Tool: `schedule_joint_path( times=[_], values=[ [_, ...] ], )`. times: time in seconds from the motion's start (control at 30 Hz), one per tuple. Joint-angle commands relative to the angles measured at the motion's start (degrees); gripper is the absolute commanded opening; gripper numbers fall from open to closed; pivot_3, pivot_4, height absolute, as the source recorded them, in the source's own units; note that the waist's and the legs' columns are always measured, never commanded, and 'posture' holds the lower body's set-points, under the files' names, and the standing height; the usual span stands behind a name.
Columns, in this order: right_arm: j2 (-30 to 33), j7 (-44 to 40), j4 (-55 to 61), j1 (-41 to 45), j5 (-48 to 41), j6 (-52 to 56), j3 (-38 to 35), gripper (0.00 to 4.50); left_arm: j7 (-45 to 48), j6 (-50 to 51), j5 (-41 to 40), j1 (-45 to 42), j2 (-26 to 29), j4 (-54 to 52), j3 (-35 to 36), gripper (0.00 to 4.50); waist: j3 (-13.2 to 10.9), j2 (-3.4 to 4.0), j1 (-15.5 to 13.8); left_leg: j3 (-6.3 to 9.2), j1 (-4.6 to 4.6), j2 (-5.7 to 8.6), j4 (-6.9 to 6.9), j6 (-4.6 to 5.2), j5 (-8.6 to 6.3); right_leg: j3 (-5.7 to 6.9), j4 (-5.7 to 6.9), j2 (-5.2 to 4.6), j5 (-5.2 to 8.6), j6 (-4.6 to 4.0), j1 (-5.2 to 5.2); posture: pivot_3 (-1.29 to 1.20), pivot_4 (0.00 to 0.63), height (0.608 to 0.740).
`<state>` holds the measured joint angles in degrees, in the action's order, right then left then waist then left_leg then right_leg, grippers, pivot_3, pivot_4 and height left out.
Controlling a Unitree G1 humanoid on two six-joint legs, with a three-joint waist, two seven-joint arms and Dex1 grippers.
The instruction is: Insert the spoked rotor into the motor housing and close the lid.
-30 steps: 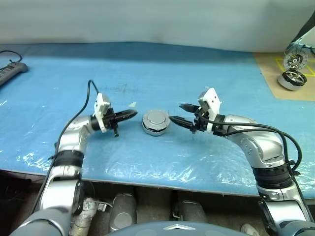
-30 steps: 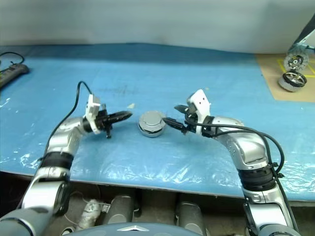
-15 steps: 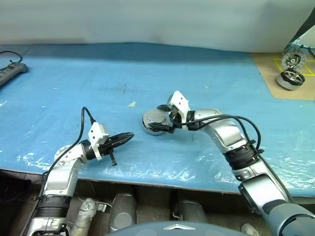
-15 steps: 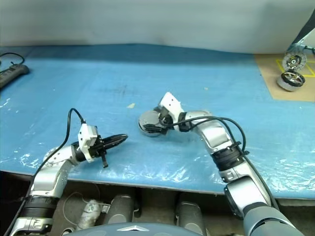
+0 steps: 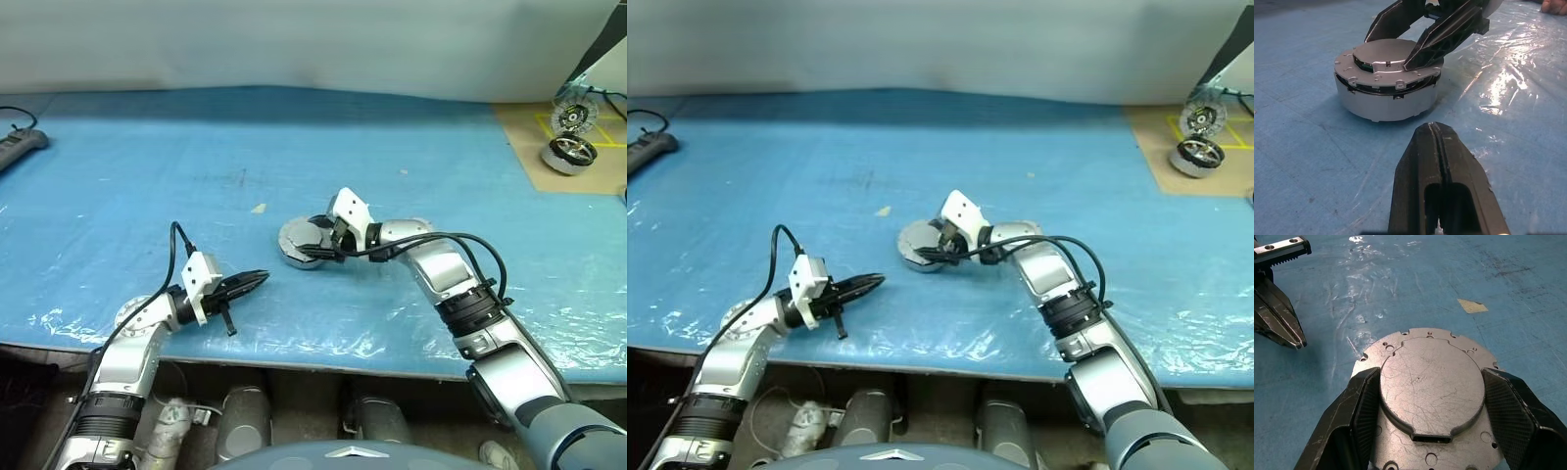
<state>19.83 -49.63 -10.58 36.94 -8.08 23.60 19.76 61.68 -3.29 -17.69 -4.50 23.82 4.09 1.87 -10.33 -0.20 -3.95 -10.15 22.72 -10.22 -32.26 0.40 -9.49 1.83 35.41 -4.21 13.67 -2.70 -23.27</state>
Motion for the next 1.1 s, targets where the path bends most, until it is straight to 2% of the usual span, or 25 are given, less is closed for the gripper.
schedule_joint_path(
  times=[0.03,0.37,0.77,0.93,1.1],
  values=[
    [-2.13,0.93,-0.04,2.31,0.13,-0.21,-1.13,2.92,-0.24,-1.42,-0.28,-1.25,0.51,0.19,-0.41,0.0,0.0,0.0,0.02,0.0,0.0,0.0,0.0,0.0,0.0,0.0,0.01,0.0,0.0,0.0,0.0,0.0,0.15,0.74],
    [-4.1,2.67,-5.32,2.57,5.24,-3.19,1.08,2.92,-0.68,-1.79,-0.33,-1.9,0.73,0.7,-1.53,0.0,0.0,0.0,0.08,-0.04,-0.07,0.0,-0.1,0.07,-0.04,-0.08,0.2,0.0,0.0,-0.01,-0.02,0.0,0.15,0.74],
    [-3.8,0.75,-7.48,3.6,4.77,-3.65,-1.61,2.92,-0.73,-1.15,-0.59,-2.31,1.3,0.26,-2.47,0.0,0.0,0.0,0.05,-0.06,-0.2,0.01,-0.14,0.08,-0.05,-0.15,0.26,0.0,0.0,-0.01,0.07,0.0,0.15,0.74],
    [-4.83,-0.73,-7.86,2.29,2.28,-0.7,-2.91,2.92,1.63,-6.5,0.01,-2.49,1.01,7.15,-2.42,0.0,0.01,0.0,0.03,-0.09,-0.29,0.0,-0.15,0.09,-0.05,-0.18,0.3,0.0,0.0,-0.01,0.11,0.0,0.15,0.74],
    [-5.54,1.36,-9.19,1.95,3.46,-1.28,-3.11,2.92,3.75,-11.81,0.05,-3.46,0.73,14.32,-2.18,0.0,0.02,0.0,-0.02,-0.1,-0.3,0.01,-0.14,0.09,-0.05,-0.19,0.28,0.0,0.0,-0.01,0.13,0.0,0.15,0.74]
  ],
)
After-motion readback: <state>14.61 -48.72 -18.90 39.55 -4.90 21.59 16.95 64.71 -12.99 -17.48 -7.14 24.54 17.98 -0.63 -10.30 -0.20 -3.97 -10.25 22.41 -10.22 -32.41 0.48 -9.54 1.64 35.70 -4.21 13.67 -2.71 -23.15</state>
